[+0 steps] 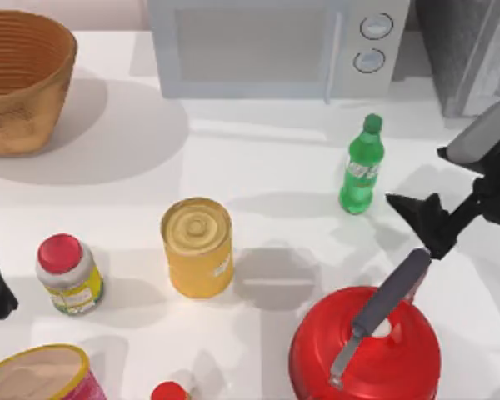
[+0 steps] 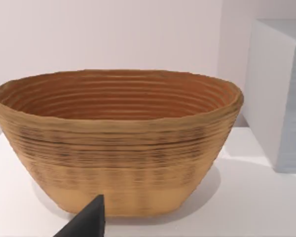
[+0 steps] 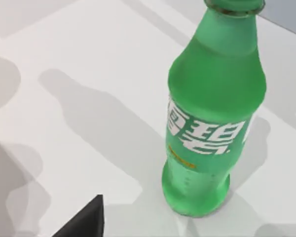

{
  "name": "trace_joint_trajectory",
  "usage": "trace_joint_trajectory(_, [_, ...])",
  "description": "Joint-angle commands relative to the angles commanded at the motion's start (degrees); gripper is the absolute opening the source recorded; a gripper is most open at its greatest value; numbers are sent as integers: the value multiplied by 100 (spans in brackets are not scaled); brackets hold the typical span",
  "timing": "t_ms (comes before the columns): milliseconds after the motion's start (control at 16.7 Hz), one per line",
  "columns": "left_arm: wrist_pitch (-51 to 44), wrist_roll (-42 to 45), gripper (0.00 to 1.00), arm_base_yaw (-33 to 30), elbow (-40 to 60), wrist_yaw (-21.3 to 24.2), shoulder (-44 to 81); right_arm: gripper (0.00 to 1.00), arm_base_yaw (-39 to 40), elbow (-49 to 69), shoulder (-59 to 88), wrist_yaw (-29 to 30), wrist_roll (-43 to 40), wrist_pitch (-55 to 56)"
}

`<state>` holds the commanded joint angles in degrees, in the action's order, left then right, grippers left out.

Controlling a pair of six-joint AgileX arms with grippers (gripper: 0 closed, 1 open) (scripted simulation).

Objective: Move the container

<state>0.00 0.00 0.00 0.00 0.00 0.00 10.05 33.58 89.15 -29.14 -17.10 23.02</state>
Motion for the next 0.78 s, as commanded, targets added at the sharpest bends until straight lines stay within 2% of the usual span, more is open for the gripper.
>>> trace_joint_trajectory(420, [0,0,100,0,0,0,0,100,28,54,129,26,21,53])
trace_joint_trajectory(780, [0,0,100,0,0,0,0,100,518,943,1656,446,308,779])
